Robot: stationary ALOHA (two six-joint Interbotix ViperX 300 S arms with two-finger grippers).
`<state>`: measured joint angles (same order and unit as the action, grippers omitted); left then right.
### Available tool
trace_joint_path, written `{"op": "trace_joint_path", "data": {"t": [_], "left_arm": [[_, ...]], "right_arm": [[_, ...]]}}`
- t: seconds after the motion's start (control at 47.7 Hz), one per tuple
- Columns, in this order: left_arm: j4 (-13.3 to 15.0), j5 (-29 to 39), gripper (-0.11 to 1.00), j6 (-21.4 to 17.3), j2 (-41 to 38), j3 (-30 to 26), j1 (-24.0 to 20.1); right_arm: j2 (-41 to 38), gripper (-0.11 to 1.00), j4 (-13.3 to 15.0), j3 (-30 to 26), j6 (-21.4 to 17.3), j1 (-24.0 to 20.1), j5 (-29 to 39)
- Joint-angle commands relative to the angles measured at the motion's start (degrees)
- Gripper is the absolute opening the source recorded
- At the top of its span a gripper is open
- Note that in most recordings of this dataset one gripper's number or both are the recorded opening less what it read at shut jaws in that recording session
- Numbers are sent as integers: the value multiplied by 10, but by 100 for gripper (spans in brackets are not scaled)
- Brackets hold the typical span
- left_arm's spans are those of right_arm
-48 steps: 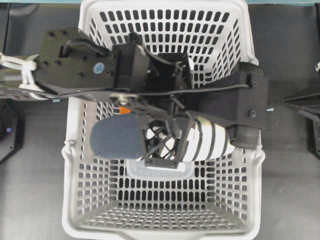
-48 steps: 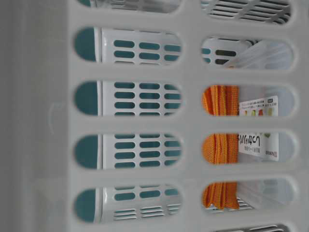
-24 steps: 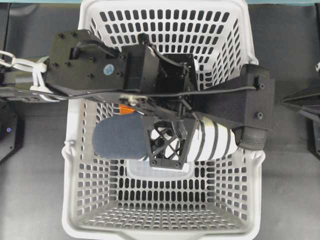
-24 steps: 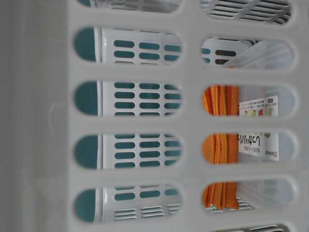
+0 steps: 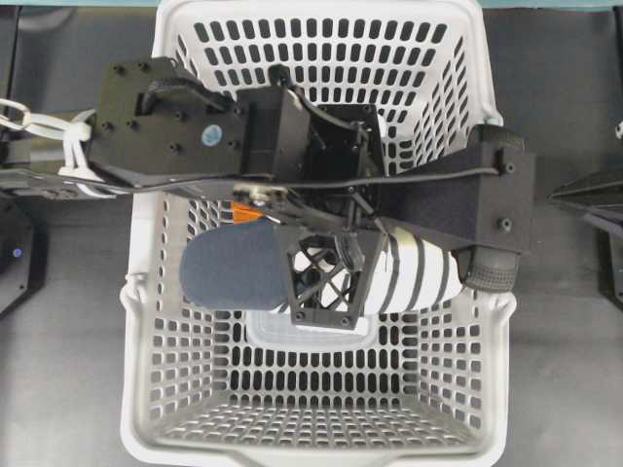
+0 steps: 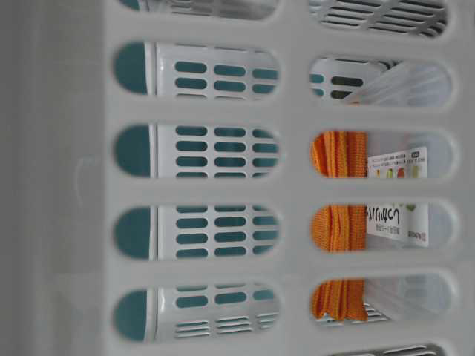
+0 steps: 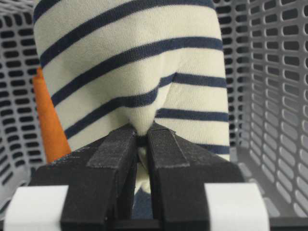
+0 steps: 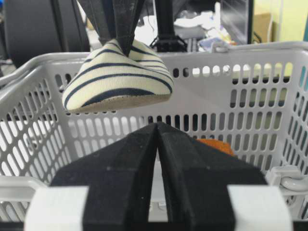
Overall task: Pick up the slipper from the shopping basket with the left arm.
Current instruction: 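Hold the lifted slipper steady above the basket with the left gripper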
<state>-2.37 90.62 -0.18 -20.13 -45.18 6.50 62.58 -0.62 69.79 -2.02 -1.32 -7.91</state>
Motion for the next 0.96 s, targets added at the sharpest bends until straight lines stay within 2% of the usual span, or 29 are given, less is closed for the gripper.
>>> {"op": "trace_joint_path", "data": {"t": [0.0,0.943], "left_arm": [[-3,1,5,-1,10,-13,-3],[-3,8,5,-1,7,-13,-3]], "right_arm": [[-4,0,-2,-7,-1,0,-4],[5,0,-2,-7,-1,0,8]]}}
